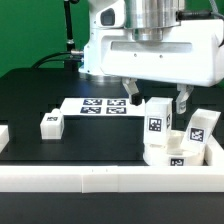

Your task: Assemble stool

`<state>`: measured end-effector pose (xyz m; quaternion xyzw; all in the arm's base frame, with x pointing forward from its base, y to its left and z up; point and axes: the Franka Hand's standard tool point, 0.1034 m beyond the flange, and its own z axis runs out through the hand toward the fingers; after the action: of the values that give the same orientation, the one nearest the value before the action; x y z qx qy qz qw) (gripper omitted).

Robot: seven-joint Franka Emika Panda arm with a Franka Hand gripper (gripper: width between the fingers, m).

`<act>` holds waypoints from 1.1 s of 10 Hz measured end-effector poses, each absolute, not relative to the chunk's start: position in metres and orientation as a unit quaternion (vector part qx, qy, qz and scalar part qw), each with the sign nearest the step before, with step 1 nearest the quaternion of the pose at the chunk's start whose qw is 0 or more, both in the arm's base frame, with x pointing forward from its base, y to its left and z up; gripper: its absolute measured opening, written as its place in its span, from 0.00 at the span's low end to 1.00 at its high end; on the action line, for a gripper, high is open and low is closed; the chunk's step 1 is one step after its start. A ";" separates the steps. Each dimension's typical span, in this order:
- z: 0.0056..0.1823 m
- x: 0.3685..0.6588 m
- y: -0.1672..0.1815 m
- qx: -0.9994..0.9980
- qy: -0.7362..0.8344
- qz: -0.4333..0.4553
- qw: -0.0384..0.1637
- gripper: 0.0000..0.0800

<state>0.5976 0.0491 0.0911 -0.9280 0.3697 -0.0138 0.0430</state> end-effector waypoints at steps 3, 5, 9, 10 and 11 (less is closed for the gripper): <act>0.089 0.597 0.050 -0.931 0.361 -0.013 0.042 0.59; 0.089 0.597 0.050 -0.932 0.360 -0.013 0.043 0.42; 0.089 0.597 0.051 -0.918 0.393 -0.011 0.045 0.42; 0.089 0.597 0.052 -0.896 0.442 -0.008 0.048 0.42; 0.089 0.597 0.053 -0.868 0.493 -0.003 0.053 0.42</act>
Offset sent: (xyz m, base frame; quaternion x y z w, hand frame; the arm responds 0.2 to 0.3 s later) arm 0.0049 0.0046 -0.0001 0.0004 -0.0075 -0.0373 0.9993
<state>0.5971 0.0527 0.0885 -0.8684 0.4930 -0.0027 0.0529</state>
